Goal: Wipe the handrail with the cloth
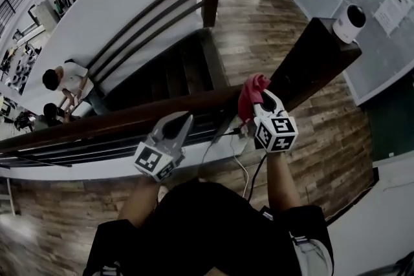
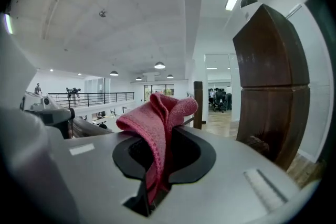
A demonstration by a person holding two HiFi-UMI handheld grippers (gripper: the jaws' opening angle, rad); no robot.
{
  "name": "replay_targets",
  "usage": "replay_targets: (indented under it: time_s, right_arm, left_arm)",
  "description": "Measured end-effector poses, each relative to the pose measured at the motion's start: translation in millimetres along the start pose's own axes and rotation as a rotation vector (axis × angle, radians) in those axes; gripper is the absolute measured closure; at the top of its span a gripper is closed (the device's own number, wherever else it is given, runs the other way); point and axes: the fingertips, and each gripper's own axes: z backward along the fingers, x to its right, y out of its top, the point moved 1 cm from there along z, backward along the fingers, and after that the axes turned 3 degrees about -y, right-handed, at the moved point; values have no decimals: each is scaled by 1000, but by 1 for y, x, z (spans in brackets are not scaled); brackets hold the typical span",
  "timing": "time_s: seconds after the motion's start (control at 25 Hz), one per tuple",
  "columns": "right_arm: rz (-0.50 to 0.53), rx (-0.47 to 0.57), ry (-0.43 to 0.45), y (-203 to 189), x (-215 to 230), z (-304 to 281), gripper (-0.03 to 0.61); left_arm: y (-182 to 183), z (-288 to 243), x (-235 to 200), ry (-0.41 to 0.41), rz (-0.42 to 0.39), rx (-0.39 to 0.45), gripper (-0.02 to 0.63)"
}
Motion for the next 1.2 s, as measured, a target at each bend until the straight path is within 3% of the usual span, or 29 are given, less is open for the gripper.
replay_targets:
  time_s: [0.2,0.44,0.72,0.88,1.2]
  right_arm:
    - [64,-52,6,-6,-6,-11,531]
    - [297,-180,-37,-10,-13,-22,532]
    - [184,-226,10,-10,-15,-28,532]
    - [219,-216,-2,-11,-20,-30,532]
    - [269,-256,61,-13,-45,-35,532]
  left_arm:
    - [-2,6,-2,57,5,-11,615]
    - [-6,12,-9,129,7,-45,615]
    - [-6,25,-21,208,14,-79,615]
    - [-5,30,-25,217,7,-75,615]
    - [-6,49,-29,268,9,-72,615]
